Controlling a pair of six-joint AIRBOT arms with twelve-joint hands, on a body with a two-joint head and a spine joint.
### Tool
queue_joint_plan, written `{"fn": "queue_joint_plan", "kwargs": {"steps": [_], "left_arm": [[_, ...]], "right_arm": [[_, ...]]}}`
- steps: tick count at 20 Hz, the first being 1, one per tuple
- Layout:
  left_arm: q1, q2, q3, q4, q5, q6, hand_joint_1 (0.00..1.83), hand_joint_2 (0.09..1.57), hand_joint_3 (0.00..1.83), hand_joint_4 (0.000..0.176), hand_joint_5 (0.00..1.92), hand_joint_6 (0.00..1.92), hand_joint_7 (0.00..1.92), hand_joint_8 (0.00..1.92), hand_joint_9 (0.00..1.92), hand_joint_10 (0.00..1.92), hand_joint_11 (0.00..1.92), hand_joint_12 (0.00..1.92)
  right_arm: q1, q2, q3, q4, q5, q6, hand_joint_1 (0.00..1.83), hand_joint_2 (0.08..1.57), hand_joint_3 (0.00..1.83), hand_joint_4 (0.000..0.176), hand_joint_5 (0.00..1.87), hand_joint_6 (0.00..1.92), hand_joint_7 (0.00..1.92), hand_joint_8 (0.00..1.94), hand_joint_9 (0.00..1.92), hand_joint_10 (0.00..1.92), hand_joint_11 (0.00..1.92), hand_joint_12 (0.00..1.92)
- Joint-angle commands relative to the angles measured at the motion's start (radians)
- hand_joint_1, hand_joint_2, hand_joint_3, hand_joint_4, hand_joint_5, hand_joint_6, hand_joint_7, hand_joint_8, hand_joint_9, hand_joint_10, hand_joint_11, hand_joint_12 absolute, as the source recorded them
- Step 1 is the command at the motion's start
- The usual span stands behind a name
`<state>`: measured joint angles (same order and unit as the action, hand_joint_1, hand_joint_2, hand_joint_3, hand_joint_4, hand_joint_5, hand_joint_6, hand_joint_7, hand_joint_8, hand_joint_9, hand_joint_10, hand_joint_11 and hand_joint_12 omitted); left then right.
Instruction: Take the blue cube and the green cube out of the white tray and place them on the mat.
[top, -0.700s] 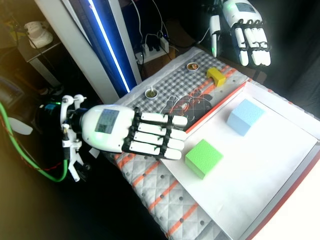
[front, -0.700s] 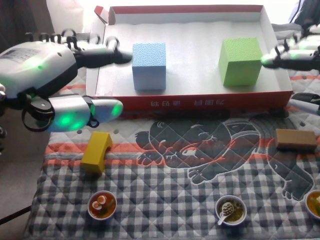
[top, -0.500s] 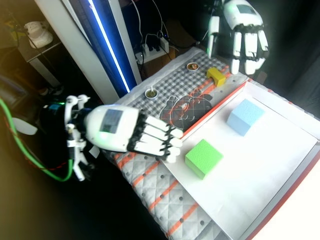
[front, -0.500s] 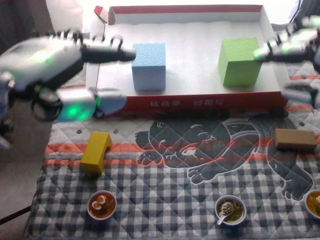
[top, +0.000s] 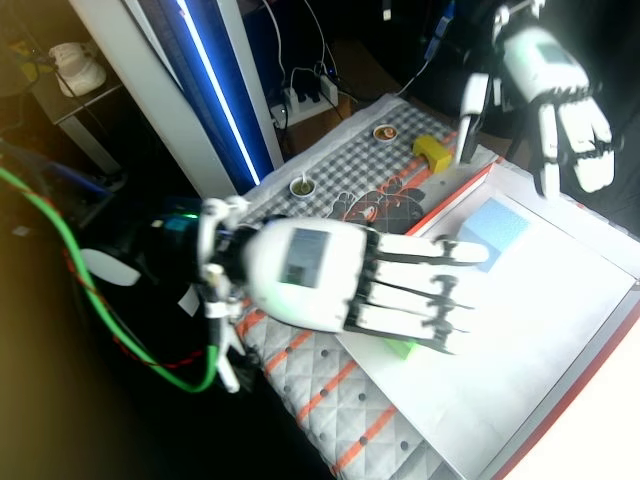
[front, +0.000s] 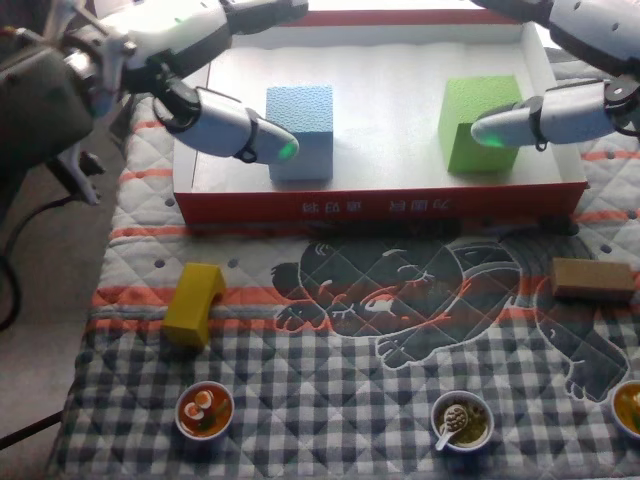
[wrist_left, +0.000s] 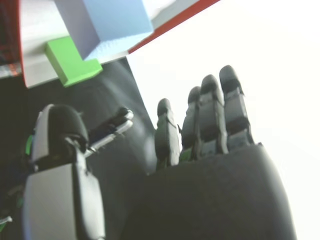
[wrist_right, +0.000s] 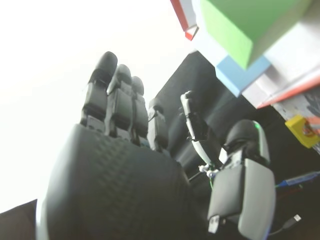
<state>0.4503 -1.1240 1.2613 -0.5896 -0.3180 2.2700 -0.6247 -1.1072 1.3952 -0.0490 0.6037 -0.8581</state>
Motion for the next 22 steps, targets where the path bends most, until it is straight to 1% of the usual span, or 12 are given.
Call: {"fn": "queue_joint_plan", "kwargs": {"steps": [1,4,6,7,9,12,15,17,19,20,21,22], "left_arm": [[-0.019,-0.020,0.036,-0.013,-0.044,0.003,0.78,0.88,0.00,0.176,0.08,0.01,0.00,0.00,0.04,0.00,0.00,0.31],[-0.029,-0.082,0.118,-0.088,0.020,0.071,0.75,0.88,0.00,0.176,0.14,0.00,0.03,0.00,0.07,0.00,0.01,0.30],[-0.033,-0.105,0.137,-0.162,0.038,0.194,0.73,0.89,0.00,0.176,0.12,0.00,0.04,0.00,0.10,0.01,0.03,0.32],[-0.032,-0.119,0.154,-0.186,0.052,0.227,0.72,0.90,0.01,0.176,0.11,0.00,0.03,0.00,0.10,0.01,0.02,0.32],[-0.032,-0.149,0.187,-0.200,0.072,0.227,0.79,0.90,0.00,0.176,0.14,0.01,0.04,0.01,0.13,0.02,0.01,0.32],[-0.033,-0.177,0.217,-0.201,0.095,0.227,0.83,0.92,0.00,0.176,0.16,0.01,0.10,0.01,0.19,0.01,0.05,0.35],[-0.033,-0.187,0.234,-0.224,0.098,0.227,0.84,0.97,0.00,0.176,0.30,0.01,0.41,0.01,0.39,0.01,0.12,0.40],[-0.033,-0.197,0.247,-0.242,0.102,0.227,0.94,0.97,0.00,0.134,0.51,0.01,0.62,0.02,0.59,0.03,0.21,0.48],[-0.034,-0.201,0.251,-0.253,0.101,0.227,1.01,1.09,0.00,0.080,0.71,0.00,0.78,0.03,0.70,0.04,0.17,0.64],[-0.038,-0.204,0.253,-0.256,0.090,0.227,1.16,1.16,0.00,0.000,0.85,0.76,0.84,1.08,0.76,0.05,0.13,0.81],[-0.044,-0.208,0.256,-0.260,0.082,0.224,1.22,1.16,0.00,0.000,0.96,0.77,0.85,1.31,0.82,0.08,0.12,1.06],[-0.052,-0.211,0.259,-0.260,0.071,0.209,1.24,1.15,0.00,0.000,1.02,0.71,0.86,1.36,0.83,0.12,0.10,1.27]], "right_arm": [[0.019,-0.016,0.028,0.021,0.041,-0.001,0.51,0.92,0.00,0.153,0.02,0.00,0.10,0.00,0.14,0.00,0.00,0.54],[0.019,-0.058,0.078,0.021,-0.027,-0.001,0.53,0.92,0.00,0.144,0.03,0.00,0.17,0.01,0.20,0.01,0.00,0.75],[0.019,-0.073,0.091,0.013,-0.048,-0.001,0.55,0.94,0.00,0.149,0.05,0.00,0.12,0.00,0.14,0.01,0.00,0.62],[0.020,-0.085,0.102,0.006,-0.060,-0.001,0.59,0.94,0.00,0.131,0.06,0.00,0.14,0.00,0.18,0.02,0.00,0.68],[0.023,-0.093,0.109,-0.005,-0.073,-0.001,0.66,0.95,0.00,0.130,0.06,0.00,0.15,0.00,0.17,0.00,0.00,0.61],[0.026,-0.105,0.117,-0.016,-0.081,-0.001,0.67,0.96,0.00,0.158,0.07,0.00,0.21,0.00,0.21,0.00,0.00,0.69],[0.035,-0.124,0.133,-0.023,-0.097,-0.001,0.77,0.98,0.00,0.102,0.16,0.01,0.32,0.01,0.35,0.02,0.00,0.75],[0.035,-0.132,0.140,-0.027,-0.104,-0.001,0.86,0.99,0.00,0.071,0.31,0.01,0.56,0.02,0.52,0.02,0.01,0.87],[0.035,-0.138,0.146,-0.034,-0.108,-0.001,1.01,1.00,0.00,0.001,0.52,0.01,0.99,0.03,0.94,0.06,0.13,0.97],[0.039,-0.143,0.150,-0.047,-0.114,-0.001,1.07,1.02,0.00,0.000,0.60,0.00,1.15,0.02,1.13,0.06,0.30,1.00],[0.046,-0.150,0.156,-0.057,-0.122,-0.001,1.50,0.95,0.01,0.000,0.69,0.02,1.06,0.01,1.22,0.47,0.58,0.94],[0.055,-0.155,0.162,-0.068,-0.131,-0.001,1.41,0.98,0.00,0.000,0.79,0.01,1.30,0.26,1.30,0.28,0.86,0.84]]}}
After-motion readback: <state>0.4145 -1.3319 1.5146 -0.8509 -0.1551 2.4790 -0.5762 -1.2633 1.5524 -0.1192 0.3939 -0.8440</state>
